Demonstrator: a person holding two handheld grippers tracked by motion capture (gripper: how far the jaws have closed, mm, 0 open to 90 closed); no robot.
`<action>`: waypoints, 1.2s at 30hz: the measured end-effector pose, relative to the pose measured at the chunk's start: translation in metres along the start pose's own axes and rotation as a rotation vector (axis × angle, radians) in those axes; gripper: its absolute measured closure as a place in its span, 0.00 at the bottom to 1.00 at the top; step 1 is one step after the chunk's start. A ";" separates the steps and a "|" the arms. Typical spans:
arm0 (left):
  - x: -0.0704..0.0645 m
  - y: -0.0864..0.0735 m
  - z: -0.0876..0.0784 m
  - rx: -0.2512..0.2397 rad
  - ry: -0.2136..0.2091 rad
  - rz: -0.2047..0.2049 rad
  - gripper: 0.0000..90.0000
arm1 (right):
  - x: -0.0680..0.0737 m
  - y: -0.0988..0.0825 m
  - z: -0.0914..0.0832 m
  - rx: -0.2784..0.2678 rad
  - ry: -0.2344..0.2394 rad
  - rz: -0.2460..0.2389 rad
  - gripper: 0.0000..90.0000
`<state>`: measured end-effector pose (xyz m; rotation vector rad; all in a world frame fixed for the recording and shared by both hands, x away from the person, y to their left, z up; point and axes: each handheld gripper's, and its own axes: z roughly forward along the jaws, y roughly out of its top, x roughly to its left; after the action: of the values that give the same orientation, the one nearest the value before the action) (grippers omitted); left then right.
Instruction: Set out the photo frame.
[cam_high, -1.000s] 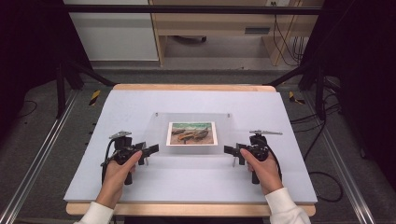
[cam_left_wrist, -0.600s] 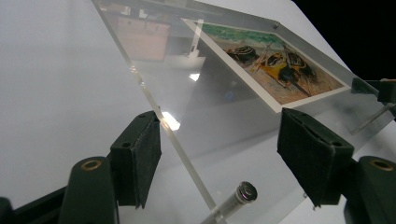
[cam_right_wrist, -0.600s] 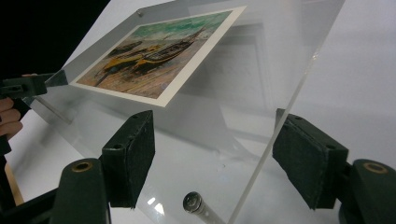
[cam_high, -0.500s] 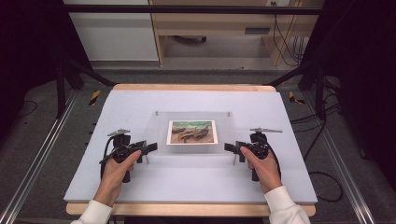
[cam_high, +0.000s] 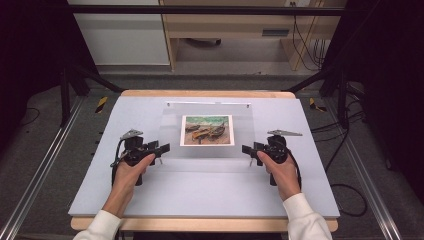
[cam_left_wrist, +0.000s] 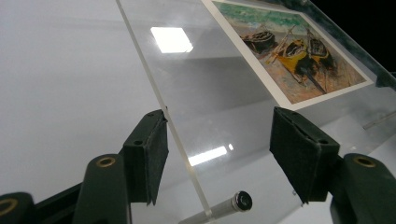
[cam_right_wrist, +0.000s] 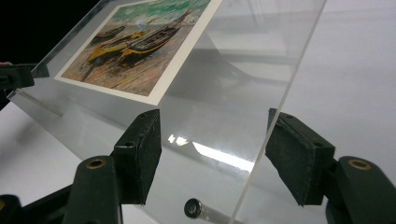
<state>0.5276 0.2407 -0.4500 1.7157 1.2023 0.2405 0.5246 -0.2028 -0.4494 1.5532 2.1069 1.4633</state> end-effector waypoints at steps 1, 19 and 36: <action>0.001 0.001 0.001 -0.007 0.003 0.007 0.41 | 0.000 0.001 0.001 -0.006 -0.001 -0.004 0.41; -0.006 -0.005 -0.003 -0.051 0.038 0.054 0.44 | 0.007 0.000 -0.004 -0.005 -0.030 -0.103 0.41; -0.014 -0.012 -0.015 -0.063 0.067 0.085 0.50 | 0.017 -0.008 -0.016 -0.008 -0.067 -0.188 0.47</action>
<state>0.5039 0.2387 -0.4474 1.7168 1.1594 0.3864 0.5019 -0.1990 -0.4403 1.3393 2.1393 1.3367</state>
